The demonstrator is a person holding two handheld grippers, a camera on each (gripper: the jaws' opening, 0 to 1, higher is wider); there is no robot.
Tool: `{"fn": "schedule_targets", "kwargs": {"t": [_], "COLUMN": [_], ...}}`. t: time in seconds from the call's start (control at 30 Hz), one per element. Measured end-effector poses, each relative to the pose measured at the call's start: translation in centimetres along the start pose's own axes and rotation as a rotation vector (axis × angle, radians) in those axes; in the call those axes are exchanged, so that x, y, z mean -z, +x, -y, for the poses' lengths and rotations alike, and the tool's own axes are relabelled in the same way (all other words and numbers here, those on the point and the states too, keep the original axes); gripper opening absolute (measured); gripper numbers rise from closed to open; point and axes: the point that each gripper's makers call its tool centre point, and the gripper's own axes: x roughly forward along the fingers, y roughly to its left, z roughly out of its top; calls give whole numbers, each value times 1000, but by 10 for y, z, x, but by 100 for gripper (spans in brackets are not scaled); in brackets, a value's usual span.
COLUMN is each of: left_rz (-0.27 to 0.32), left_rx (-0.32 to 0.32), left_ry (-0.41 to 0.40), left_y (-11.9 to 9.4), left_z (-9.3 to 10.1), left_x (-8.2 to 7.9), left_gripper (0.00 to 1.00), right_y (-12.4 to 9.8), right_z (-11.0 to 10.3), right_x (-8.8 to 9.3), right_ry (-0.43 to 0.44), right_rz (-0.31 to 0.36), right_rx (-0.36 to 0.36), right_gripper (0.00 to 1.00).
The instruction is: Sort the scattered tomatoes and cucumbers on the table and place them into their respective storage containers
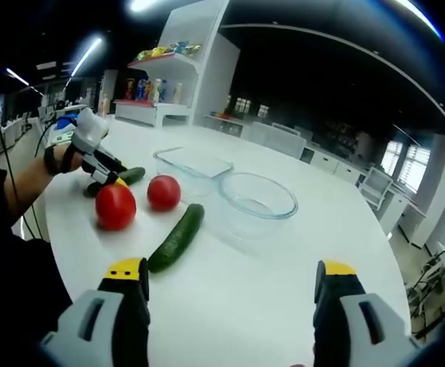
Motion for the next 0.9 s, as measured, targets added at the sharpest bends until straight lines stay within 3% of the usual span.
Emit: {"fn": "schedule_targets", "kwargs": {"t": [0.13,0.4,0.6,0.9], "left_rz": [-7,-5,23,44], "left_rx": [22,34,53,81], "left_ry": [13,20,-28,20], "left_y": [1,4,8,10], "left_z": [3,1,1,1], "left_x": [-1,-5,-8,-9], "left_gripper": [38,34,27,27], "right_y": [0,-1,0,2], "right_z": [0,2,1,0], "right_x": [-1,-1,0,1], "right_ry": [-2,-2,0,1], "right_rz": [1,2,0,-2], "right_rx": [-1,2,0,1], "right_gripper": [84,84,84,84]}}
